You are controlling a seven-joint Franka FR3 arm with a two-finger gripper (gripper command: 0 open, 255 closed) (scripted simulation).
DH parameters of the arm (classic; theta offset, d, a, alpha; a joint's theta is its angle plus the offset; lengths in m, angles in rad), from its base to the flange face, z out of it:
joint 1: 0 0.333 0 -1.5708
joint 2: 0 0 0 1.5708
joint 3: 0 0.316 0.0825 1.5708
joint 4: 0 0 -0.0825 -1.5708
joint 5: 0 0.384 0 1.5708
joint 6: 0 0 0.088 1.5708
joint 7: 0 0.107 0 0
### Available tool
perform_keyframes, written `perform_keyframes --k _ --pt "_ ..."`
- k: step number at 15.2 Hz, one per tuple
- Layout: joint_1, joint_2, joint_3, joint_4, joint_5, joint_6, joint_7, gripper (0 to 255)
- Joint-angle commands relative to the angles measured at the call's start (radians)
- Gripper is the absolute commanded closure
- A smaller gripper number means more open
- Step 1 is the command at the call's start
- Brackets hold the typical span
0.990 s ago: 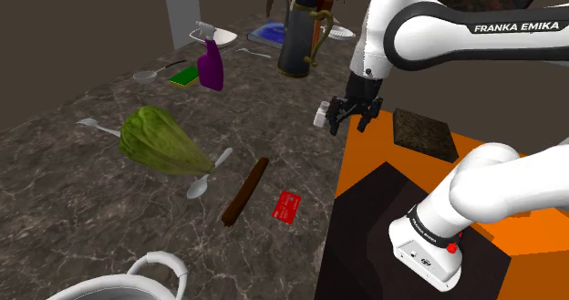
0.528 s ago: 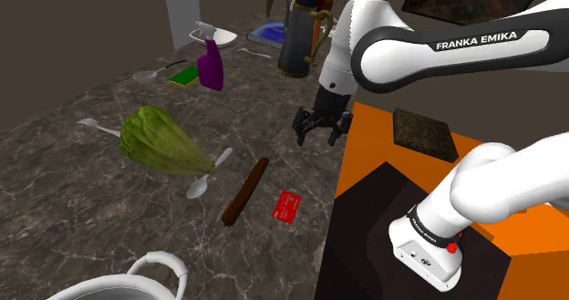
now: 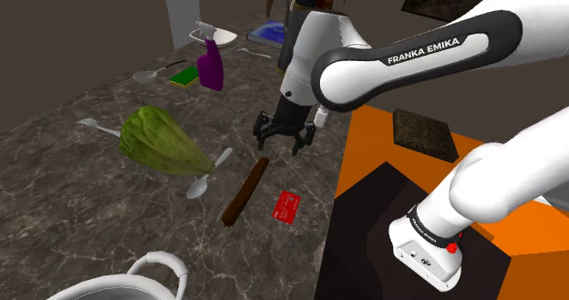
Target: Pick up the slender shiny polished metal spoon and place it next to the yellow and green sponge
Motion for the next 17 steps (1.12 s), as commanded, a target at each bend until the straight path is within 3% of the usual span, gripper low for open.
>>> perform_keyframes --k 1,6,10,17 --pt "-0.010 0.076 0.036 0.042 -0.029 0.063 0.078 0" --pt "-0.017 0.276 0.092 0.174 -0.184 0.182 0.304 0" --pt "0.030 0.438 0.074 0.305 -0.350 0.239 0.501 0" --pt "0.070 0.515 0.043 0.312 -0.414 0.301 0.545 0"
